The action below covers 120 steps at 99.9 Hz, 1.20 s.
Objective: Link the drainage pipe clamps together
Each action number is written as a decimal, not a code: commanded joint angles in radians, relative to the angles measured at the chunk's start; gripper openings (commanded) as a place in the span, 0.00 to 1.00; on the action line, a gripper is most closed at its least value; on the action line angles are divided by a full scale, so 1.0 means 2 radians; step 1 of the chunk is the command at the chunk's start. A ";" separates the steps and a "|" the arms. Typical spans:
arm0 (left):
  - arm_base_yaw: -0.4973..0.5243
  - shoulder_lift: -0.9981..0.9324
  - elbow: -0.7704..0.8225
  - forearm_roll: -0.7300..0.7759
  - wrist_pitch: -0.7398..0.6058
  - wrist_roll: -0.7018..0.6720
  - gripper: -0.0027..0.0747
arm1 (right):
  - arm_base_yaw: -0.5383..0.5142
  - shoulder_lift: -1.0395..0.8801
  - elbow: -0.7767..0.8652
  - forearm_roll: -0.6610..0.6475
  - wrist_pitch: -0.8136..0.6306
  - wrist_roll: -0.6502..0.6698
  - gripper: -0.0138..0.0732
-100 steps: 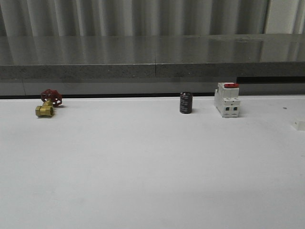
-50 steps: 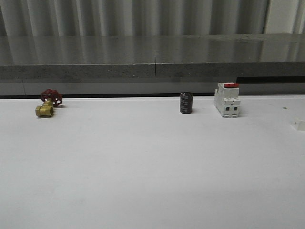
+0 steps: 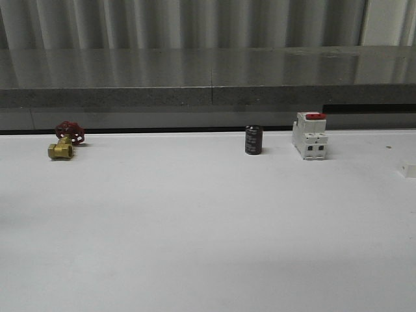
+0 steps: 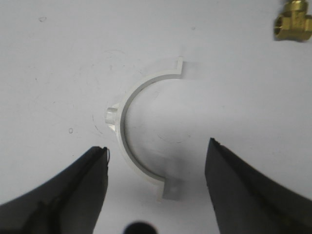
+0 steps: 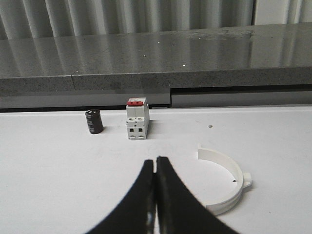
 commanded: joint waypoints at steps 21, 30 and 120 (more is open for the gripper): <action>0.039 0.111 -0.076 -0.017 0.006 0.040 0.59 | -0.003 -0.010 -0.010 0.000 -0.042 -0.002 0.08; 0.048 0.135 -0.087 -0.027 0.004 0.058 0.59 | -0.003 -0.010 -0.010 0.000 -0.042 -0.002 0.08; 0.050 0.200 -0.117 -0.034 -0.018 0.085 0.59 | -0.003 -0.010 -0.010 0.000 -0.042 -0.002 0.08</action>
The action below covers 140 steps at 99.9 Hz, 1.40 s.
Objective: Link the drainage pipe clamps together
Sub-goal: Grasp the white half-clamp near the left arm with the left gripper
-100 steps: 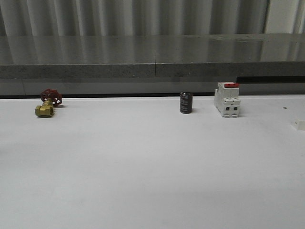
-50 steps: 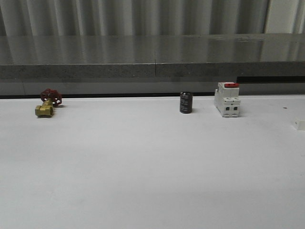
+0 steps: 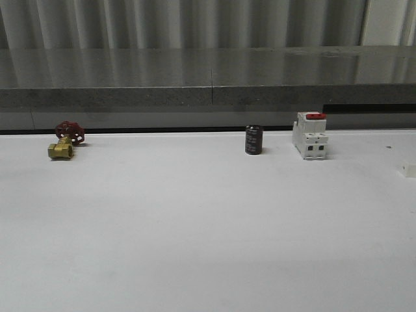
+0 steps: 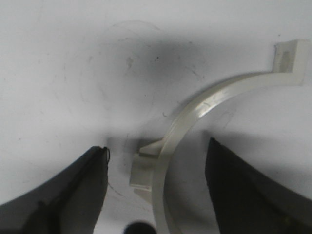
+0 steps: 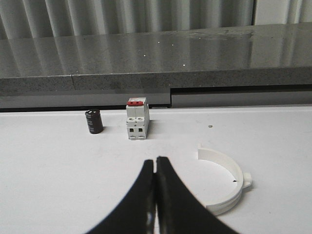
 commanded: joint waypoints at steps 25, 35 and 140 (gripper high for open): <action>0.001 -0.022 -0.014 -0.018 -0.005 0.000 0.52 | -0.003 -0.010 -0.010 0.000 -0.042 -0.002 0.08; 0.001 -0.022 -0.014 -0.019 -0.002 0.000 0.46 | -0.003 -0.010 -0.010 0.000 -0.042 -0.002 0.08; -0.226 -0.124 0.041 -0.099 0.001 -0.151 0.05 | -0.003 -0.010 -0.010 0.000 -0.042 -0.002 0.08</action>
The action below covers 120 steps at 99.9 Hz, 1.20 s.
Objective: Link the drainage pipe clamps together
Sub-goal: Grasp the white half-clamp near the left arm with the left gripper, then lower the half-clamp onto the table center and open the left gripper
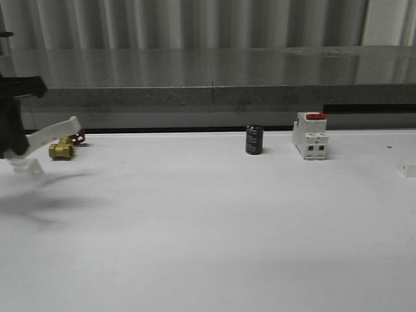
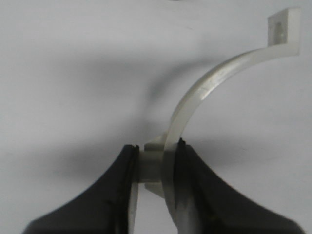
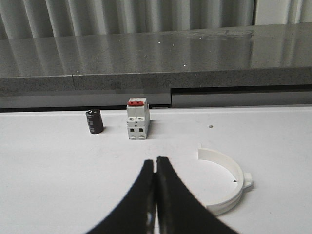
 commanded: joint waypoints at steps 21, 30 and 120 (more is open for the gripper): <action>-0.121 -0.008 0.003 -0.009 -0.098 -0.106 0.05 | -0.003 -0.010 -0.010 0.000 -0.042 -0.002 0.08; -0.144 0.005 0.003 -0.008 -0.114 -0.124 0.05 | -0.003 -0.010 -0.010 0.000 -0.042 -0.002 0.08; -0.171 0.063 -0.008 0.012 -0.146 -0.154 0.05 | -0.003 -0.010 -0.010 0.000 -0.042 -0.002 0.08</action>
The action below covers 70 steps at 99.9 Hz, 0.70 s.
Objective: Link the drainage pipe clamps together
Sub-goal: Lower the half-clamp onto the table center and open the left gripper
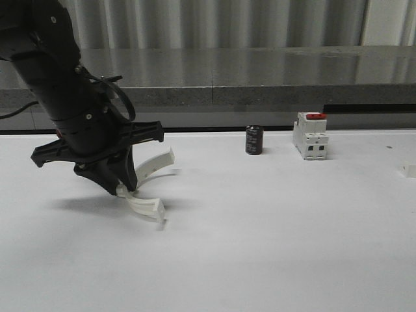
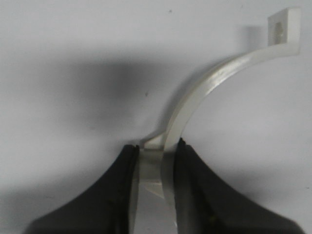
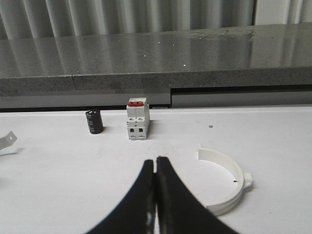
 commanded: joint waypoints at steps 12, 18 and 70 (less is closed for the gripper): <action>-0.004 -0.017 -0.012 -0.001 -0.010 -0.006 0.05 | -0.003 -0.010 -0.010 0.000 -0.042 -0.002 0.08; -0.004 -0.017 -0.012 -0.001 -0.006 -0.006 0.06 | -0.003 -0.010 -0.010 0.000 -0.042 -0.002 0.08; -0.004 -0.018 -0.059 0.001 0.037 -0.006 0.63 | -0.003 -0.010 -0.010 0.000 -0.042 -0.002 0.08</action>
